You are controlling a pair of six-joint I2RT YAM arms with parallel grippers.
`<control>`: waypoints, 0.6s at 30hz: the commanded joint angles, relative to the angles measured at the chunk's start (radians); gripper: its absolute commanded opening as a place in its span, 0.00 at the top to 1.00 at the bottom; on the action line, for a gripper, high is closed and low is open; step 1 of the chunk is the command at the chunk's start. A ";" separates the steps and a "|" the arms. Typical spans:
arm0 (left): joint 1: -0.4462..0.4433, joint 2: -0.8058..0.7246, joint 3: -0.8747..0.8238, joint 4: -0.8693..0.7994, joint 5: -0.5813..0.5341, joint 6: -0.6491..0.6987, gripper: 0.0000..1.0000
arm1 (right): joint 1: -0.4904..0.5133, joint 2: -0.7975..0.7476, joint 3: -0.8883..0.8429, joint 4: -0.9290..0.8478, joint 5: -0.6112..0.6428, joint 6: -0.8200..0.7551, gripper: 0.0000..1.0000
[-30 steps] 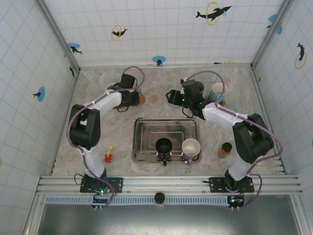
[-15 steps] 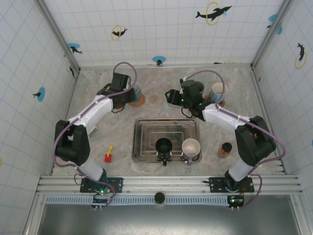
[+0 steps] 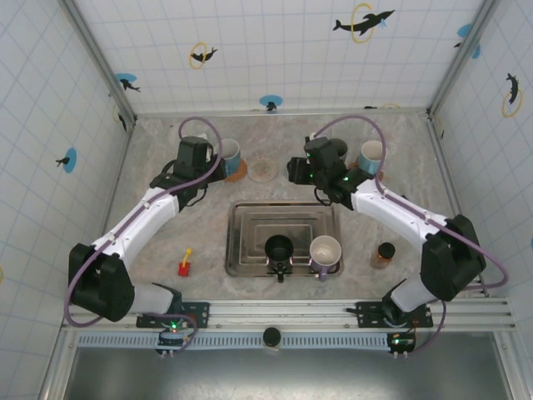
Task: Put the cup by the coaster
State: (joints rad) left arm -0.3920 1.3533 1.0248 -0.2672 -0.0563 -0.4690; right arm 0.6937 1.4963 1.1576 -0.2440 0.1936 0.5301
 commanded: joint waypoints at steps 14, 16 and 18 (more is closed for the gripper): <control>-0.004 -0.055 -0.058 0.089 -0.033 0.019 0.63 | 0.247 -0.359 -0.068 -0.578 0.329 0.071 0.31; -0.004 -0.061 -0.064 0.098 -0.028 0.017 0.63 | 0.272 -0.405 -0.112 -0.609 0.345 0.118 0.31; -0.004 -0.065 -0.065 0.104 -0.022 0.017 0.63 | 0.290 -0.444 -0.146 -0.636 0.351 0.161 0.32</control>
State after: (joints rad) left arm -0.3920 1.3136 0.9749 -0.1925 -0.0715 -0.4683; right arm 0.9638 1.0920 1.0557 -0.7841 0.4885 0.5999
